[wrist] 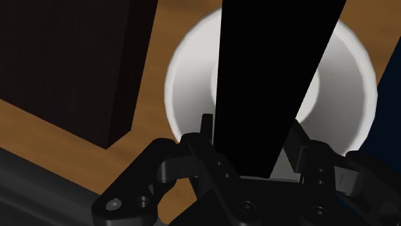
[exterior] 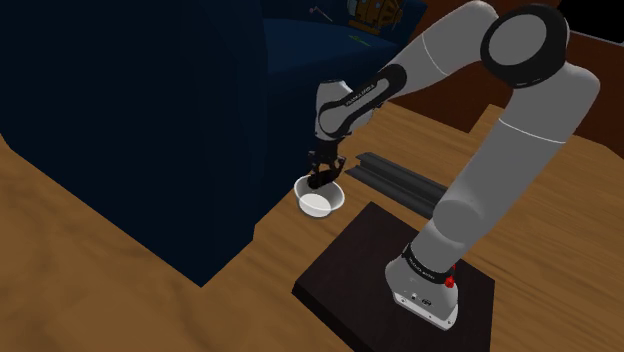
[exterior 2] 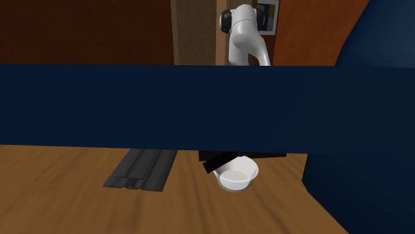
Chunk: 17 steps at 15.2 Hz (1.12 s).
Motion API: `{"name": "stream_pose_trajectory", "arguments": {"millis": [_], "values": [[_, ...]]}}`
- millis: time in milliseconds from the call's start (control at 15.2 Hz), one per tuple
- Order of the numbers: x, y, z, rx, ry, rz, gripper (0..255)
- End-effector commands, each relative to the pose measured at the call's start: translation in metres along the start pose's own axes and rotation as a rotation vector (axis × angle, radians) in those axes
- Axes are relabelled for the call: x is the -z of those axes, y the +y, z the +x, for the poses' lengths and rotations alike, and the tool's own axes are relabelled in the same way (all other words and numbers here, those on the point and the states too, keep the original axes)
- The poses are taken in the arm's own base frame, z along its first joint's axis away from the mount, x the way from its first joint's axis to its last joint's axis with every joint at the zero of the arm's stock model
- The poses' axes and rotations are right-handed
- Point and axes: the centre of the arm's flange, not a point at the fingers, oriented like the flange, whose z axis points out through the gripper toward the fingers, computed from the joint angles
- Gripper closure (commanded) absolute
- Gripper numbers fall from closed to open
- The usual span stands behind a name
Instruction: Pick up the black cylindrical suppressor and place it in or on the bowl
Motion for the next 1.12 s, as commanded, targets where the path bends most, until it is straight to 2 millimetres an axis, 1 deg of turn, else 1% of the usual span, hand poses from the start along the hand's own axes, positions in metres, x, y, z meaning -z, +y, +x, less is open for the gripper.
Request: {"name": "stream_pose_trajectory", "arguments": {"millis": [0, 594, 1056], "values": [[-0.009, -0.004, -0.002, -0.001, 0.000, 0.001, 255], [-0.056, -0.014, -0.001, -0.001, 0.000, 0.001, 255], [-0.056, -0.014, -0.001, -0.001, 0.000, 0.001, 255]]}}
